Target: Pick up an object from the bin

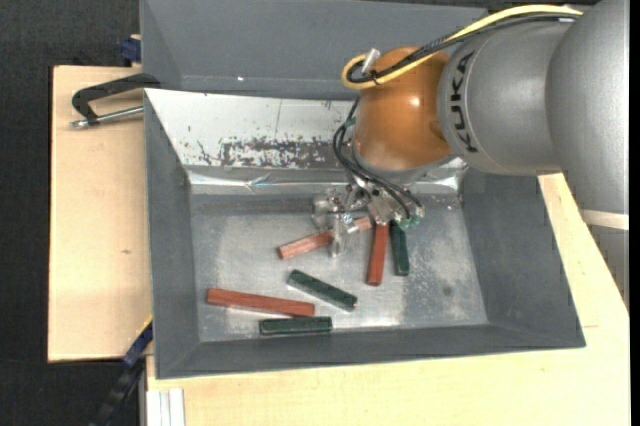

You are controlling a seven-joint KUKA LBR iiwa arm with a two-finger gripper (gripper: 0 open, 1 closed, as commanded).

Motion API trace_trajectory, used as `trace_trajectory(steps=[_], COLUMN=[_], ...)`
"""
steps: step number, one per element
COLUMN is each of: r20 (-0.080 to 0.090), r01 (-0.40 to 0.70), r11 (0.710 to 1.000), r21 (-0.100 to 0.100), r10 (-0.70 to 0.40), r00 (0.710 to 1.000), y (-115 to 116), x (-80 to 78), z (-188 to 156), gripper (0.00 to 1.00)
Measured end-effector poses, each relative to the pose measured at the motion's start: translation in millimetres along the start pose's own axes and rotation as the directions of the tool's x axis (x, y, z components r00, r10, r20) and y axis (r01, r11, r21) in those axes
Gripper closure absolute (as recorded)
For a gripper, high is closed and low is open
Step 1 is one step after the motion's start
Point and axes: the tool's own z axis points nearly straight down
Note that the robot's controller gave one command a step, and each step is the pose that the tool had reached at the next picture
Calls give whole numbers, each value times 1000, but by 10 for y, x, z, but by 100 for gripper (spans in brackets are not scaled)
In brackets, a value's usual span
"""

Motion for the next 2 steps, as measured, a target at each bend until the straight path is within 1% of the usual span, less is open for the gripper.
trace_trajectory(steps=[2], r20=[2], r01=[0], r11=[1000], r21=[0], r10=[0], r00=[1000], y=[4], x=[-3], z=[-99], gripper=[100])
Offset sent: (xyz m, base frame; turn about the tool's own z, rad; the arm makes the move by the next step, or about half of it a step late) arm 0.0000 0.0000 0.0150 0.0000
